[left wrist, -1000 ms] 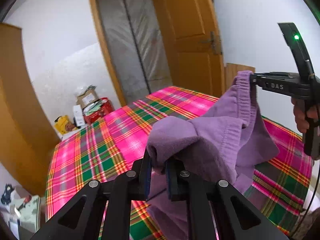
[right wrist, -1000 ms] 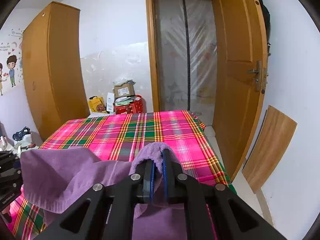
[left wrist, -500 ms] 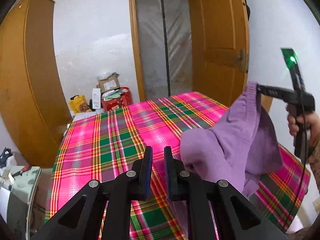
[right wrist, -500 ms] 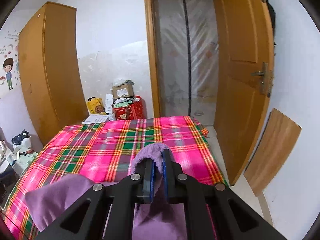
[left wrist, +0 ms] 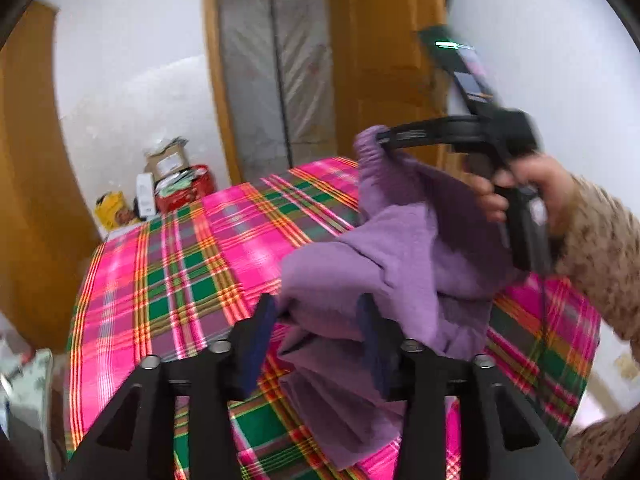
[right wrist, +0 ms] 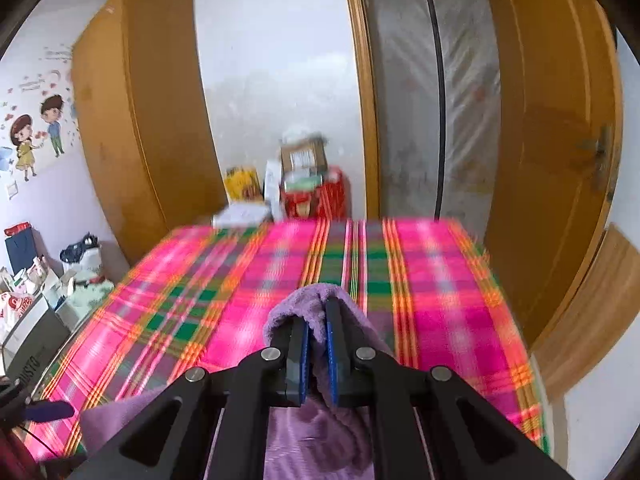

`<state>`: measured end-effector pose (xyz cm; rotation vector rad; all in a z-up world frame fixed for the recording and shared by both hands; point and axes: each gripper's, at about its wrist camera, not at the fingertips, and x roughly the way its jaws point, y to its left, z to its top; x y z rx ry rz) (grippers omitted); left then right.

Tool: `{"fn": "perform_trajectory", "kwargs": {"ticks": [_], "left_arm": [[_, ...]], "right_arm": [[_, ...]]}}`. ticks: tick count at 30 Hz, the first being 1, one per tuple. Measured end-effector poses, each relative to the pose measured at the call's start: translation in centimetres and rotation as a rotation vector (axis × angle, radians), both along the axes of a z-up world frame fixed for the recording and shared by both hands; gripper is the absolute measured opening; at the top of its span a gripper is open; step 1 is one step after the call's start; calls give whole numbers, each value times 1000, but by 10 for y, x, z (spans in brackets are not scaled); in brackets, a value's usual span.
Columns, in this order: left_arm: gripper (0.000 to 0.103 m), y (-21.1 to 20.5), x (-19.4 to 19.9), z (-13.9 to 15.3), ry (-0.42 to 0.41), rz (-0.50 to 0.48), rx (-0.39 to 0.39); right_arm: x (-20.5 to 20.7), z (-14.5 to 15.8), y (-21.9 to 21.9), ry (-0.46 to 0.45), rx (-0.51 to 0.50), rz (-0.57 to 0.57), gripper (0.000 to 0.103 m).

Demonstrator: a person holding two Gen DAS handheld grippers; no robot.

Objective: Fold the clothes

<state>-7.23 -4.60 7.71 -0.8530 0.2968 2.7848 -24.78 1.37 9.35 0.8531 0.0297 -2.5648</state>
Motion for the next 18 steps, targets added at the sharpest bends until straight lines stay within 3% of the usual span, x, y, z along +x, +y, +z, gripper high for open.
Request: {"fn": "perform_trajectory", "kwargs": {"ticks": [5, 7, 12, 18], "left_arm": [[73, 26, 5, -5, 50, -99, -107], [75, 34, 4, -10, 49, -115, -164], [75, 50, 8, -22, 40, -181, -261], [75, 66, 6, -34, 54, -219, -385]], "right_arm": [[-14, -34, -4, -134, 60, 5, 10], [-14, -43, -1, -183, 81, 12, 18], [5, -43, 18, -205, 128, 25, 28], [29, -45, 45, -269, 144, 4, 29]]}}
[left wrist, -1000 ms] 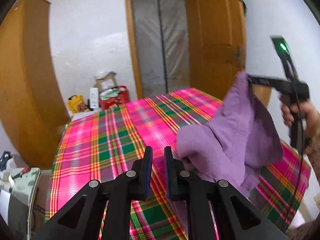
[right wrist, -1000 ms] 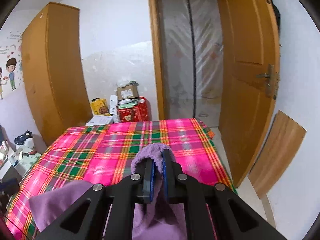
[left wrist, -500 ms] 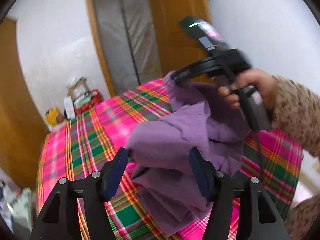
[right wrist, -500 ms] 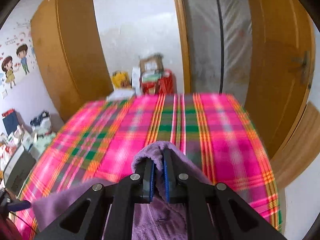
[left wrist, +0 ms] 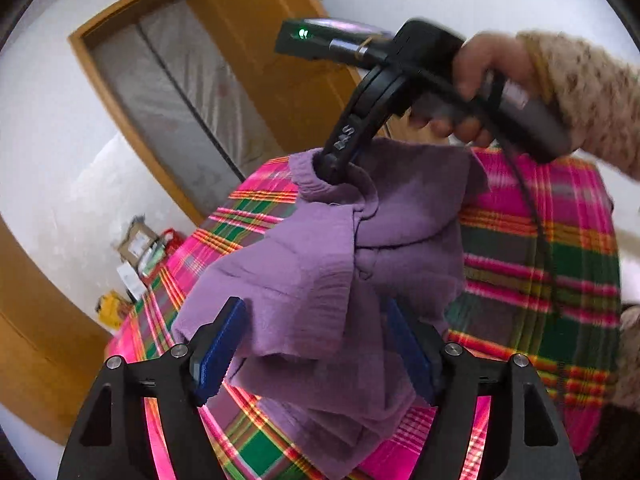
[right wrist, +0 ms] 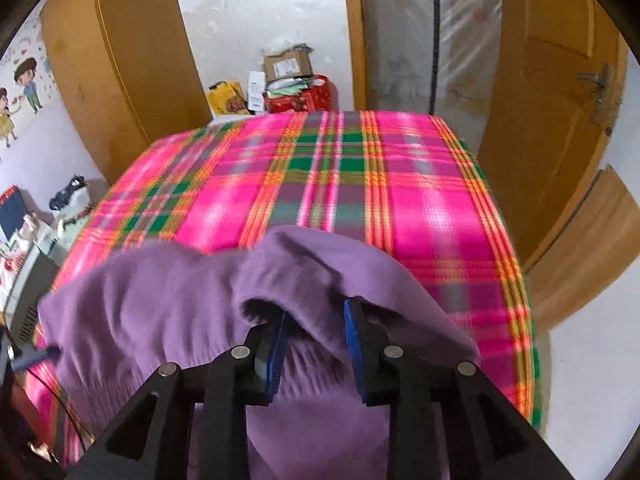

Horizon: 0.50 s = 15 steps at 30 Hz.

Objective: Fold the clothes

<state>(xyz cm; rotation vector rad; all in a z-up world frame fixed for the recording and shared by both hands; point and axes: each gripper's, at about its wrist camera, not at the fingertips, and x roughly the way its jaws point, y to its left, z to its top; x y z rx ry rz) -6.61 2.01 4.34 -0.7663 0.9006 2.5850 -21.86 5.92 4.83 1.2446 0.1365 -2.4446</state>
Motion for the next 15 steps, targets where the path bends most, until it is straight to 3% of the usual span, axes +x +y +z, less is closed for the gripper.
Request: {"fn": "perform_trajectory", "kwargs": {"ticks": [2, 7, 10, 14, 15], "left_arm": [[75, 1, -7, -2, 6, 25, -29], [74, -6, -29, -2, -16, 112, -16], [58, -10, -35, -1, -27, 132, -5], [25, -22, -46, 7, -52, 189, 67], [24, -27, -52, 9, -72, 210, 96]], "right_arm": [[13, -3, 9, -4, 14, 4, 29], [37, -17, 33, -19, -4, -41, 29], [50, -23, 44, -12, -48, -65, 29], [63, -32, 53, 8, -125, -71, 29], [67, -35, 55, 9, -135, -72, 29]]}}
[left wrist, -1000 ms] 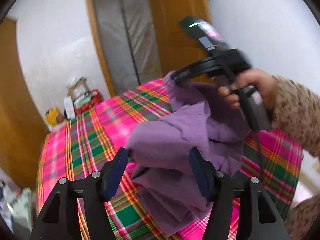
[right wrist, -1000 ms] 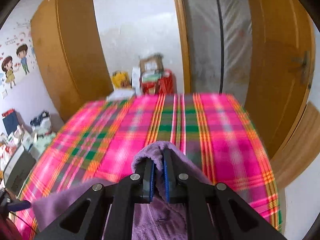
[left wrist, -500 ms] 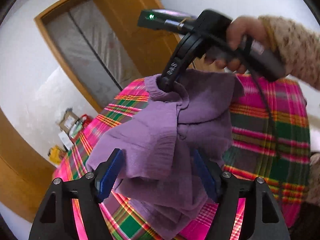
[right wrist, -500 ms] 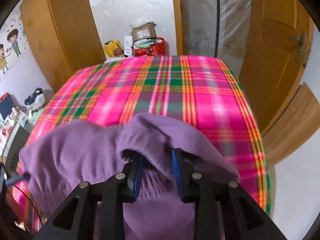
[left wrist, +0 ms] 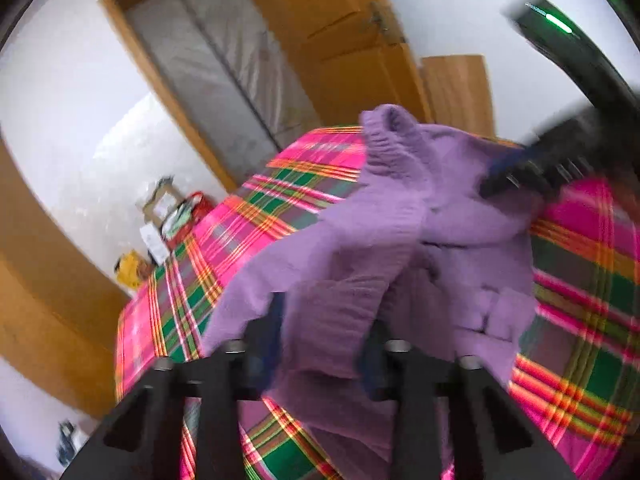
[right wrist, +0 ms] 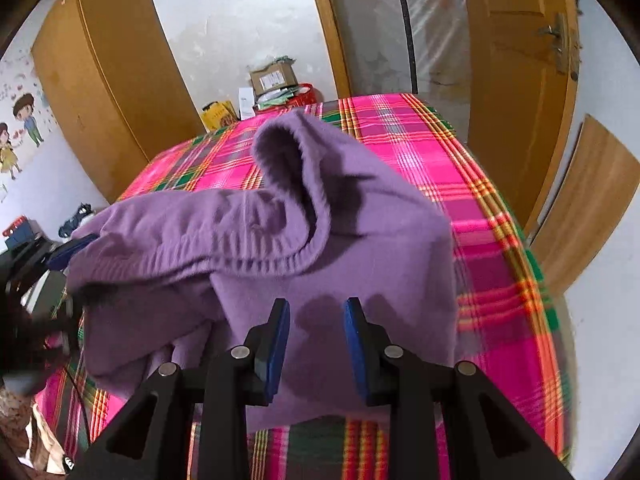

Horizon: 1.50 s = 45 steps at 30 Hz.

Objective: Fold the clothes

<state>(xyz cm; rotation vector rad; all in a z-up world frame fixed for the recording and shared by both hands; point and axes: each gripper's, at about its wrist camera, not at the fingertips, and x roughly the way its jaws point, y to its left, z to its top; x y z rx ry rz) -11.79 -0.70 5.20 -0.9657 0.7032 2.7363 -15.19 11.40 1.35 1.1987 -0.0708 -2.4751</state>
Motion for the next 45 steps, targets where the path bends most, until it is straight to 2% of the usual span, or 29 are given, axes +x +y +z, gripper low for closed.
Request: {"fn": "perform_trajectory", "kwargs": {"ticks": [4, 9, 11, 13, 15, 20, 22, 26, 29, 31, 35, 37, 40, 43, 45], "left_arm": [[22, -23, -22, 3, -61, 81, 92], [22, -43, -35, 6, -82, 133, 172], [22, -49, -41, 6, -92, 145, 204], [22, -50, -42, 5, -96, 134, 218], [22, -46, -39, 4, -97, 101, 203], [24, -40, -30, 1, -101, 42, 151], [25, -37, -26, 1, -99, 21, 129], [28, -32, -17, 2, -95, -15, 102], [32, -27, -10, 7, -71, -34, 84], [32, -22, -8, 9, -55, -45, 64], [33, -11, -6, 14, -34, -56, 50], [34, -7, -2, 19, -13, -69, 47], [43, 2, 10, 23, 13, -114, 27], [47, 8, 22, 28, 41, -141, 13], [55, 10, 30, 32, 63, -154, 15]], "right_arm": [[10, -9, -2, 10, -33, 1, 29], [21, -7, -8, 68, -64, 12, 29], [26, -2, -16, 110, -74, 37, 29], [26, 3, -26, 123, -128, 98, 29], [21, 2, -34, 103, -187, 145, 29], [0, -15, -39, -52, -457, 176, 29], [-8, -26, -36, -112, -595, 169, 34], [-23, -40, -18, -188, -799, 125, 42], [-34, -58, -2, -279, -974, 40, 45], [-38, -67, 4, -325, -1044, -9, 46], [-41, -59, -4, -288, -949, -14, 45], [-40, -55, -8, -272, -913, -9, 32], [-44, -54, -8, -275, -898, -20, 19], [-44, -57, -8, -278, -899, -22, 17], [-45, -61, -10, -277, -893, -23, 17]]}}
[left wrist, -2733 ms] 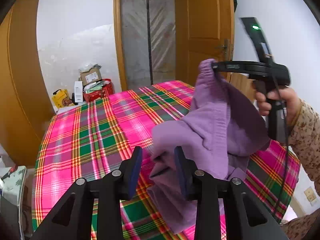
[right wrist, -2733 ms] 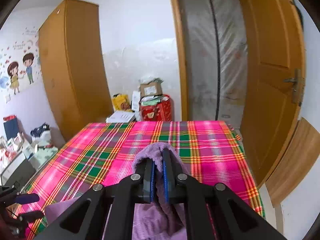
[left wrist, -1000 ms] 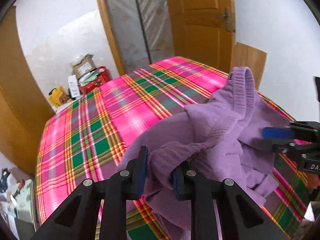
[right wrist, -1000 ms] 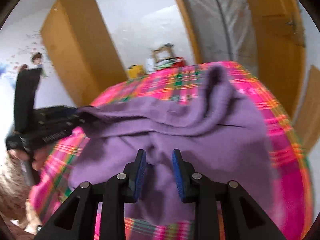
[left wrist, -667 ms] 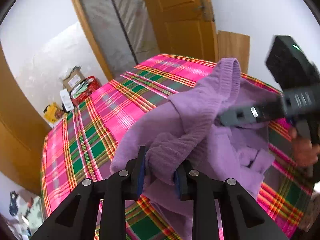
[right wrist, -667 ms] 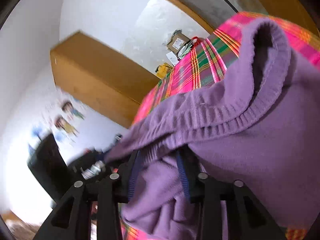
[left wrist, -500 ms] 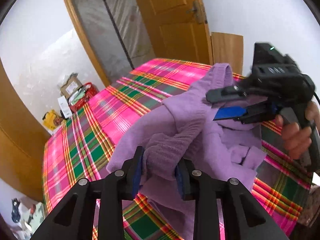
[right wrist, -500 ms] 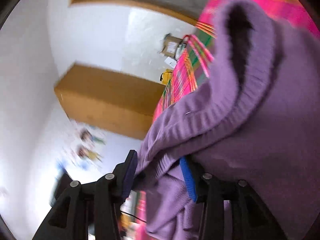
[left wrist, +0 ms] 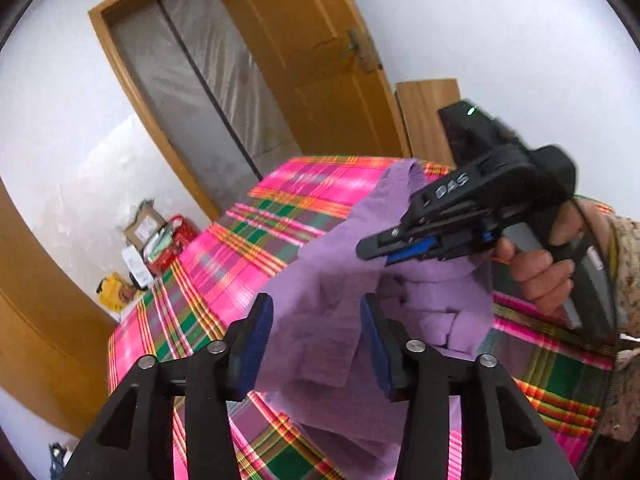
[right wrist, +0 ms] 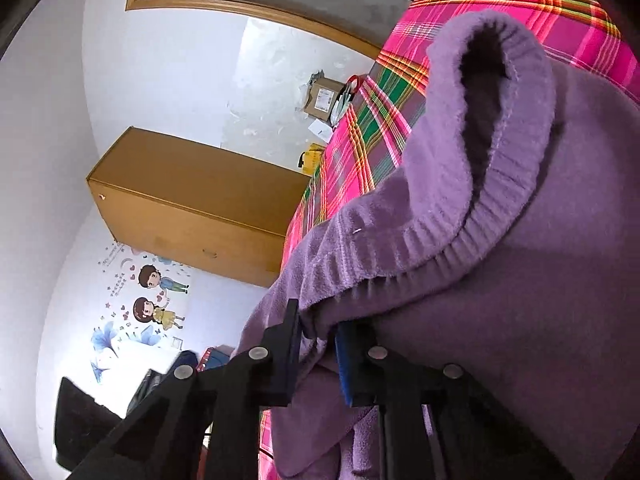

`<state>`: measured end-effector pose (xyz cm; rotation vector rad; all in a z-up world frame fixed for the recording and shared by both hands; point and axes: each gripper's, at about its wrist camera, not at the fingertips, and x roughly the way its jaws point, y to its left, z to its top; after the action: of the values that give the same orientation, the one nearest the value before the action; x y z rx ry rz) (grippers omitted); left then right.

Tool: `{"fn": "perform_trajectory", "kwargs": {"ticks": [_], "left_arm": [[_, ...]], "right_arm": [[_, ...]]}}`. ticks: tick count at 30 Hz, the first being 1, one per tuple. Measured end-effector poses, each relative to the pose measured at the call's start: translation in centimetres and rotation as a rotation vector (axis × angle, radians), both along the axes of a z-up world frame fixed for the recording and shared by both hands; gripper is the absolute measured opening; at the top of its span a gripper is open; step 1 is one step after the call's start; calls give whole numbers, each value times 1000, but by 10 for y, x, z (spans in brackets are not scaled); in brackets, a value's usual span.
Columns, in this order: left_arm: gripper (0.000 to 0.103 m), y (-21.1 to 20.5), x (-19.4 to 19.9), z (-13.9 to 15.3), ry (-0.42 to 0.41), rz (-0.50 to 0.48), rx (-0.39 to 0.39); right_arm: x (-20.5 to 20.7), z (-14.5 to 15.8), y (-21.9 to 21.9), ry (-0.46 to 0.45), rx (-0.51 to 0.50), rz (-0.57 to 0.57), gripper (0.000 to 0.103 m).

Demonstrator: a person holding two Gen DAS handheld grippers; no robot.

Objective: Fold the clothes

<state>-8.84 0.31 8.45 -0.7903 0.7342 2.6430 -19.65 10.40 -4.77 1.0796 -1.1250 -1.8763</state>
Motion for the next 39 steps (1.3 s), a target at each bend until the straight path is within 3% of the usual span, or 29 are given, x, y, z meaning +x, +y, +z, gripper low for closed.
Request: {"fn": "perform_trajectory", "kwargs": {"ticks": [6, 15, 22, 25, 26, 29, 33, 39], "left_arm": [[69, 22, 3, -3, 64, -16, -105], [70, 45, -17, -39, 36, -60, -218], [68, 45, -37, -45, 20, -13, -210], [42, 42, -40, -43, 17, -2, -191], [28, 40, -42, -42, 14, 12, -180], [18, 34, -43, -36, 17, 21, -137], [14, 23, -36, -29, 40, 9, -83], [12, 5, -47, -19, -2, 81, 16]], "right_arm": [[-1, 6, -9, 10, 8, 5, 13], [8, 28, -10, 55, -5, 53, 13], [12, 40, -21, 106, -4, 135, 13], [16, 42, -23, 123, -2, 159, 12], [17, 42, -22, 123, -2, 161, 12], [19, 41, -21, 116, -10, 168, 11], [21, 41, -21, 109, -25, 165, 10], [22, 39, -19, 102, -14, 146, 10]]}}
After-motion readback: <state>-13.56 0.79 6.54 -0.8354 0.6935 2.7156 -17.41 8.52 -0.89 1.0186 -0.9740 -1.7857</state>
